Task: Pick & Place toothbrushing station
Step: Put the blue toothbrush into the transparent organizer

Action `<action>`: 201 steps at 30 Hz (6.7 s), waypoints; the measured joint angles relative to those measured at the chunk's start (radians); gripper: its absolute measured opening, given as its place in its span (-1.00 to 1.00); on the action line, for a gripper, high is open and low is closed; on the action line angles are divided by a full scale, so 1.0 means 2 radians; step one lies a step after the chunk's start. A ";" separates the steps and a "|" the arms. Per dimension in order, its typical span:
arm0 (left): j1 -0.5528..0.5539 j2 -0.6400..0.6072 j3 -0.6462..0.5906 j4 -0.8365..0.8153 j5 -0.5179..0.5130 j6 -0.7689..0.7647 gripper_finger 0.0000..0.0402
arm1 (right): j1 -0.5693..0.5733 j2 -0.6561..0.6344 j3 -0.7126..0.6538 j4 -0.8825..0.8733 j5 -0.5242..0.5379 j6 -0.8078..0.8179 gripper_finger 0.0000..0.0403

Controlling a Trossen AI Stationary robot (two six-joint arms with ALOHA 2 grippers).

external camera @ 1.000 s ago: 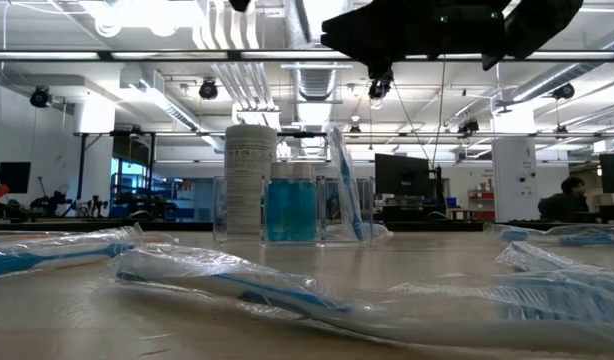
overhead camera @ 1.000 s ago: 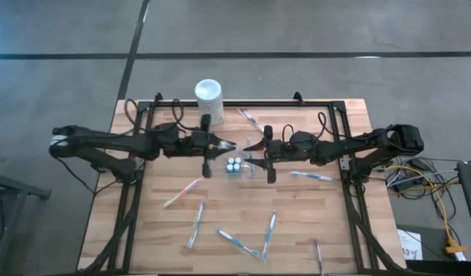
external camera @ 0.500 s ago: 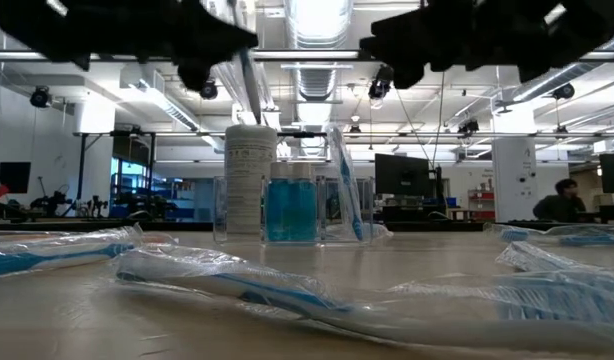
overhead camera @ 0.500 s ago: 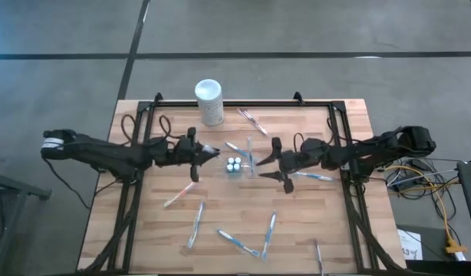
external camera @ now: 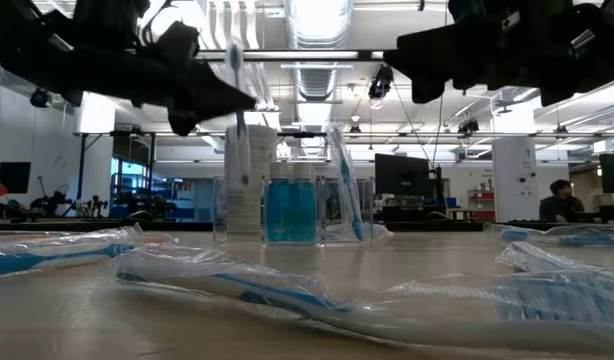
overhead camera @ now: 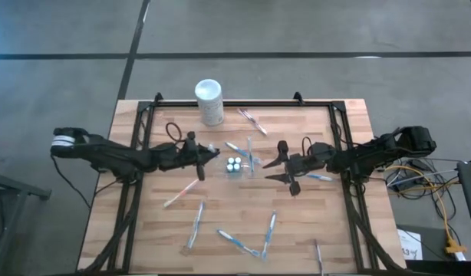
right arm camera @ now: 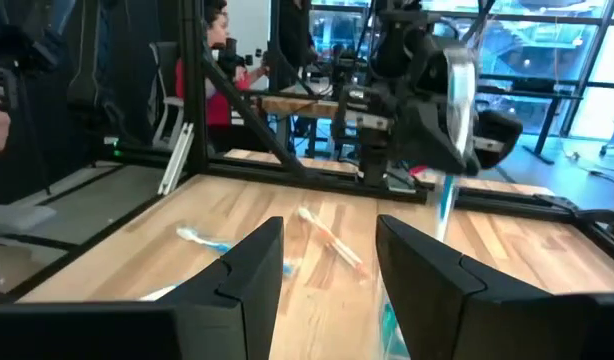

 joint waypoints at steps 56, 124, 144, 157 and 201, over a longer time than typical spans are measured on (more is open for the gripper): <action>0.043 -0.162 0.013 -0.152 0.023 -0.014 -0.17 | 0.000 0.001 -0.001 -0.008 0.000 0.006 -0.27; 0.040 -0.419 -0.039 -0.349 0.167 0.029 -0.94 | 0.028 -0.018 0.047 -0.794 0.165 0.339 -0.69; 0.040 -0.419 -0.039 -0.355 0.167 0.030 -0.94 | 0.086 -0.061 0.211 -0.576 0.168 0.182 -0.91; 0.039 -0.420 -0.048 -0.353 0.167 0.026 -0.94 | 0.027 0.020 0.151 -0.168 0.067 0.078 -0.91; 0.039 -0.420 -0.075 -0.316 0.165 0.015 -0.94 | 0.009 0.288 0.099 0.150 0.267 0.100 -0.91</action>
